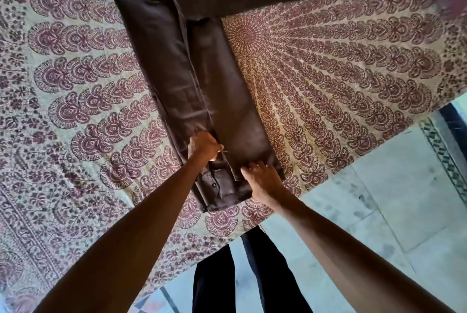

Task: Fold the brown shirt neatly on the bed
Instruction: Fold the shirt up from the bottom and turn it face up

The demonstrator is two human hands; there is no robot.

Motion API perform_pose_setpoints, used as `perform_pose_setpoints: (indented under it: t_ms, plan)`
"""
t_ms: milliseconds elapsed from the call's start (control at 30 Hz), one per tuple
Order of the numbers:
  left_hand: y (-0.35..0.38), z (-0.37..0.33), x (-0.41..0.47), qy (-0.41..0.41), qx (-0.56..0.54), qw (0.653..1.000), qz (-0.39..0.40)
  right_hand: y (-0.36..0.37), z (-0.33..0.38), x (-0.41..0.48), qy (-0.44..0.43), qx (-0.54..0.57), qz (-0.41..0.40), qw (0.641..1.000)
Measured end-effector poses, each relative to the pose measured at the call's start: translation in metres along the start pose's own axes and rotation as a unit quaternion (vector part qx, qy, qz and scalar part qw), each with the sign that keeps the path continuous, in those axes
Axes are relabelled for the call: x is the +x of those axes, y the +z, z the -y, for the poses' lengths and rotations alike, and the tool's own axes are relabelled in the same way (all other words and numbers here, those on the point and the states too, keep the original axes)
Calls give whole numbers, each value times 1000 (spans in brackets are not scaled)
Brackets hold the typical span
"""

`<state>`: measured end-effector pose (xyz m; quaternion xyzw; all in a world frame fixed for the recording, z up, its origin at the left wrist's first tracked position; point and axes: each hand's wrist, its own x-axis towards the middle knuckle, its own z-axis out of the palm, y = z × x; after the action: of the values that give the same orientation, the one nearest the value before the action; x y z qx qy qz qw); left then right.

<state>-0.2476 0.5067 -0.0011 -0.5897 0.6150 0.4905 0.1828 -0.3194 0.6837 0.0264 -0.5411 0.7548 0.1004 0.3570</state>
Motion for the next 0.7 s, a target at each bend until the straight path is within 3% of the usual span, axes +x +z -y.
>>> perform_pose_setpoints:
  t_ms: [100, 333, 433, 533, 600, 700]
  plan:
    - [-23, -30, -3, 45, 76, 994, -64, -41, -15, 20, 20, 66, 31, 997]
    - [-71, -130, 57, 156, 20, 980, -126, -165, -89, 120, 118, 73, -137, 981]
    - [-74, -179, 95, 197, 24, 974, -108, -207, -123, 166, 149, 45, -199, 968]
    - [-62, -219, 137, 120, -122, 983, -60, -232, -159, 201, 180, 13, -237, 955]
    - [-57, -243, 153, 81, -241, 967, -21, -246, -184, 219, 192, -13, -254, 948]
    - [-40, -278, 180, 38, -314, 949, 20, -266, -234, 244, 230, -32, -280, 931]
